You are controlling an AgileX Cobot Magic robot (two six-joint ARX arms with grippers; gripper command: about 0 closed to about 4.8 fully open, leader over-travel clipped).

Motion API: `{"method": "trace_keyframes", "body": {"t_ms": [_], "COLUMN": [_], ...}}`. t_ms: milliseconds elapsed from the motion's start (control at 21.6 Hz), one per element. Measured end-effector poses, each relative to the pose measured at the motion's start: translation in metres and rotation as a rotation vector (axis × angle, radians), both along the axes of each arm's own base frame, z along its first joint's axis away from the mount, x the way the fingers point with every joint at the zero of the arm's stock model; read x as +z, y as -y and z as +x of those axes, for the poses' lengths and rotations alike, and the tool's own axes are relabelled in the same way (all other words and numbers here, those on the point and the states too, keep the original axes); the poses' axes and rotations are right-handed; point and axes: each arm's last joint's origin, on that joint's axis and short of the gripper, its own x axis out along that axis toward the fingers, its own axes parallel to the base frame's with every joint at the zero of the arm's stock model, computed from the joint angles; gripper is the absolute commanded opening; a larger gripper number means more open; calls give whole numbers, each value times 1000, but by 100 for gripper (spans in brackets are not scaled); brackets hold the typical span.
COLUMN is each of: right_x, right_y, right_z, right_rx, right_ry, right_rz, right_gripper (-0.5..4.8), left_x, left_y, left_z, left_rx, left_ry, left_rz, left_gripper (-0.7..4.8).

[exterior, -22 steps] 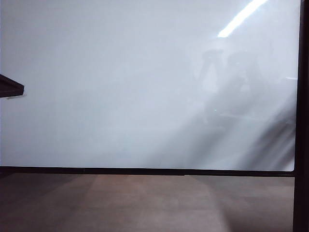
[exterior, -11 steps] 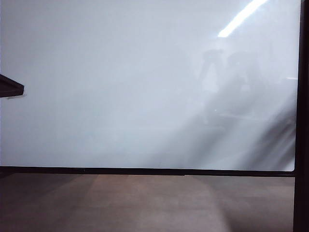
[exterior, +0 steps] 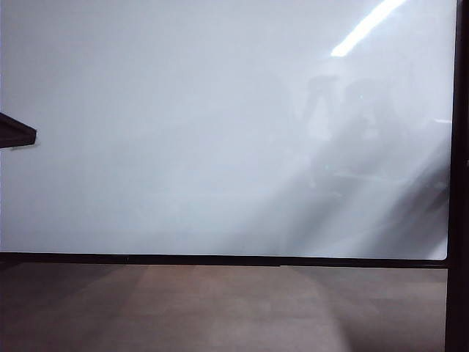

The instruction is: Reach to the right to find the marker pen, pick it up, and write the number 17 on the whiteboard.

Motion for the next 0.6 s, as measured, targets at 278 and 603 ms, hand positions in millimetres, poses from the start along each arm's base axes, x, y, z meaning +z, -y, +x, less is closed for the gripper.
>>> {"method": "trace_keyframes", "body": {"t_ms": [278,603], "right_x": [0,1], "right_y": [0,0], "right_z": [0,1], "right_rx": [2,5], "right_ry": [1,4], "right_rz": [0,-2], "right_gripper": [38,39], "left_x": [0,0], "left_y": [0,0], "left_z": [0,0], "left_rx": [0,0], "left_ry": [0,0], "left_rz": [0,0], "left_gripper": [-5,-5]}}
